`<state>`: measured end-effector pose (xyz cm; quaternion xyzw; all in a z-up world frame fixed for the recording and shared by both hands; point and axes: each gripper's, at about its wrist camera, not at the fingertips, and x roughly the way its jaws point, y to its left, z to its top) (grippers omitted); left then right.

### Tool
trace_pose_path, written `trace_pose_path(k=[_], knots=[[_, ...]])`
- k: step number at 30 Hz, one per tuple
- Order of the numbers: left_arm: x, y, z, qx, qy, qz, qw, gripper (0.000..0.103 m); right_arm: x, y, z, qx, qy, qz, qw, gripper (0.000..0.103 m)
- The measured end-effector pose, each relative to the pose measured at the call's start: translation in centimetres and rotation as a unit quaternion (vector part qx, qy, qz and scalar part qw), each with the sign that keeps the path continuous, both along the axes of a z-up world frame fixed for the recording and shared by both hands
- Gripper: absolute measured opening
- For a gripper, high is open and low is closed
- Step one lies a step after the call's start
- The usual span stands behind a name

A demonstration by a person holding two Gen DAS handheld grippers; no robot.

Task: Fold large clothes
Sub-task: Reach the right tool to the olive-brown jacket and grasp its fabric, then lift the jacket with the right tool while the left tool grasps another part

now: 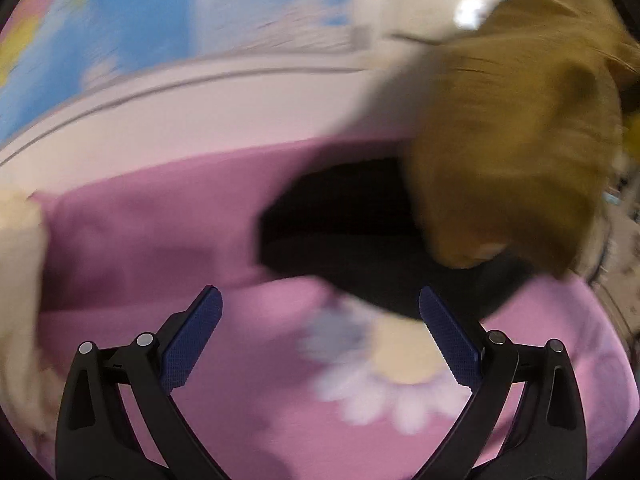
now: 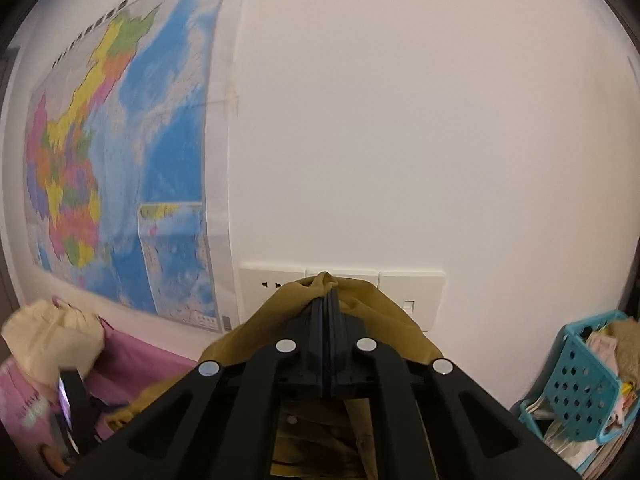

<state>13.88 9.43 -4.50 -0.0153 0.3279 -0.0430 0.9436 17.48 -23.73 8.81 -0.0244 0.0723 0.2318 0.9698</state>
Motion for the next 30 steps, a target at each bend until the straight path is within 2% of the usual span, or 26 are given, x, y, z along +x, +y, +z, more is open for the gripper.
trace_pose_path(k=[3,5,6,7,8,9,10,11,12,13,17,18,20,21,22,23,25,26,28,29,30], knots=[[-0.4,-2.6,-0.1,0.016,-0.024,-0.052,0.9982,0.097,0.4,0.8,-0.1,-0.021,-0.004,0.006,1.000,0.002],[1.1,-3.8,-0.4,0.049,-0.016,-0.045,0.9977,0.097,0.2,1.2,-0.9,-0.020,0.005,0.023,1.000,0.002],[2.0,-3.6,-0.5,0.050,-0.007,-0.031,0.9983,0.097,0.2,1.5,-1.2,-0.027,0.007,0.028,0.999,0.002],[3.6,-2.9,-0.7,0.039,0.009,-0.006,0.9992,0.085,0.1,2.1,-1.6,-0.037,0.003,0.025,0.999,0.003],[4.6,-1.9,-0.8,0.024,0.015,0.011,0.9995,0.058,0.0,2.6,-2.1,-0.051,-0.002,0.023,0.998,0.004],[5.4,-1.1,-0.9,0.015,0.024,0.023,0.9993,0.044,0.1,3.0,-2.6,-0.069,-0.002,0.018,0.997,0.015],[6.4,0.1,-1.1,-0.015,0.038,0.021,0.9989,0.027,0.2,3.3,-3.3,-0.093,0.000,0.006,0.996,0.043],[6.9,0.9,-1.2,-0.036,0.042,0.020,0.9983,0.025,0.3,3.6,-4.0,-0.115,-0.003,-0.006,0.993,0.060],[7.2,1.5,-1.2,-0.045,0.043,0.024,0.9978,0.024,0.4,3.7,-4.7,-0.137,-0.007,-0.021,0.990,0.087],[7.4,1.9,-1.2,-0.047,0.039,0.022,0.9979,0.023,0.6,4.1,-5.7,-0.164,-0.013,-0.034,0.986,0.093],[7.1,1.8,-1.3,-0.023,0.030,0.020,0.9991,0.023,1.8,6.6,-9.4,-0.264,0.000,-0.021,0.964,0.091],[6.9,1.8,-1.4,-0.020,0.029,0.021,0.9992,0.023,2.1,7.5,-10.3,-0.293,-0.012,-0.035,0.955,0.086],[7.3,1.5,-1.6,-0.024,0.031,0.021,0.9990,0.023,3.3,9.2,-12.4,-0.347,-0.009,-0.041,0.937,0.064],[7.4,1.8,-1.6,-0.024,0.031,0.019,0.9990,0.023,3.8,9.6,-12.7,-0.353,0.003,-0.037,0.935,0.024],[7.4,1.9,-1.7,-0.023,0.032,0.019,0.9991,0.024,4.5,9.3,-12.4,-0.335,0.030,-0.031,0.941,0.004],[7.6,1.1,-1.7,-0.021,0.032,0.018,0.9991,0.025,4.7,8.7,-11.8,-0.308,0.038,-0.035,0.950,0.004],[7.7,1.3,-1.5,-0.016,0.035,0.021,0.9990,0.031,3.9,5.8,-8.8,-0.232,0.017,-0.058,0.971,0.004],[7.5,0.7,-1.0,-0.014,0.032,0.024,0.9991,0.043,3.2,3.9,-7.0,-0.187,0.008,-0.061,0.980,0.004],[7.3,-1.1,0.5,-0.016,0.017,0.026,0.9994,0.054,1.7,0.2,-3.7,-0.109,-0.001,-0.058,0.992,0.004],[7.3,-1.4,1.2,-0.025,0.005,0.016,0.9995,0.053,0.9,-1.0,-2.6,-0.098,-0.014,-0.068,0.993,0.004],[7.5,-1.8,1.8,-0.031,-0.001,0.005,0.9995,0.044,-0.1,-2.4,-1.1,-0.083,-0.025,-0.074,0.994,0.004]])
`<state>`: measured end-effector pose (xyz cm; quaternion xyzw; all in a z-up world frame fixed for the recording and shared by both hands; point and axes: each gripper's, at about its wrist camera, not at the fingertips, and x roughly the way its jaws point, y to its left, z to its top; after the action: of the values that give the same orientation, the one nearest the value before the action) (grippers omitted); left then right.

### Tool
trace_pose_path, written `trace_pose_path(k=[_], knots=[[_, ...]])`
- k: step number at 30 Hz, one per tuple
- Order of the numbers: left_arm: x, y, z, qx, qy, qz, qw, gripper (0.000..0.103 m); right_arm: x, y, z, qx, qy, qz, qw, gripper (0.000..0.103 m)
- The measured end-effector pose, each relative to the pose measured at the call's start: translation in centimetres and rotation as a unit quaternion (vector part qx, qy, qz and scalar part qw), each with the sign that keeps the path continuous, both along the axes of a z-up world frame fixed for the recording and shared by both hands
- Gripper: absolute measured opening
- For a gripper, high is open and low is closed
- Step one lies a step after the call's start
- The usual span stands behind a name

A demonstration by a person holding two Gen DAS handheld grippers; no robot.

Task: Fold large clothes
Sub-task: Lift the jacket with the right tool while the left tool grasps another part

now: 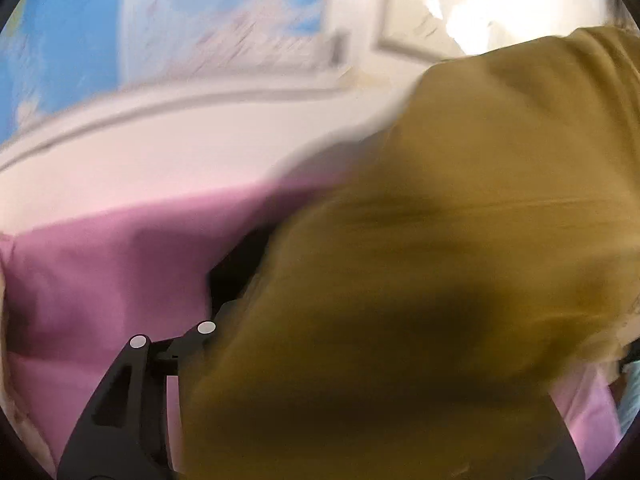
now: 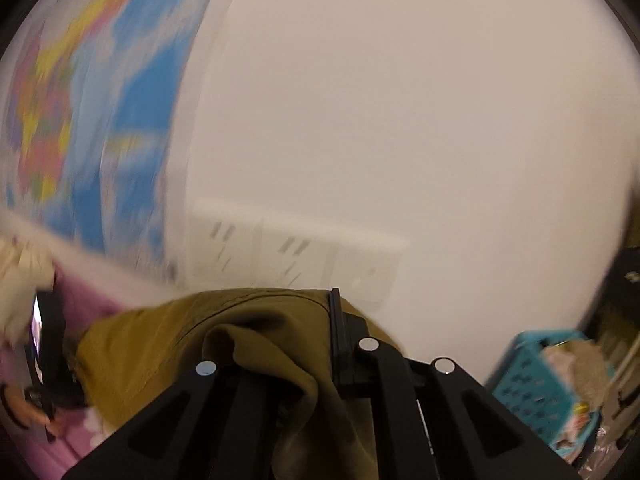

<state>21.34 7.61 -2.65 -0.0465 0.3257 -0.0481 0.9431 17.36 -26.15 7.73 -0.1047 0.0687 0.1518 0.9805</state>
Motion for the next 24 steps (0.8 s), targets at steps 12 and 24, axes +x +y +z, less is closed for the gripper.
trace_pose_path(k=[12,24], knots=[[-3.4,-8.9,17.9,-0.032,-0.133,-0.117,0.9837,0.005,-15.9,-11.0,15.1,0.072,-0.144,-0.049,0.986,0.004],[-23.5,-5.2,31.5,-0.017,-0.331,-0.066,0.9410,0.005,-33.5,-14.9,18.2,0.108,-0.216,0.030,0.970,0.004]])
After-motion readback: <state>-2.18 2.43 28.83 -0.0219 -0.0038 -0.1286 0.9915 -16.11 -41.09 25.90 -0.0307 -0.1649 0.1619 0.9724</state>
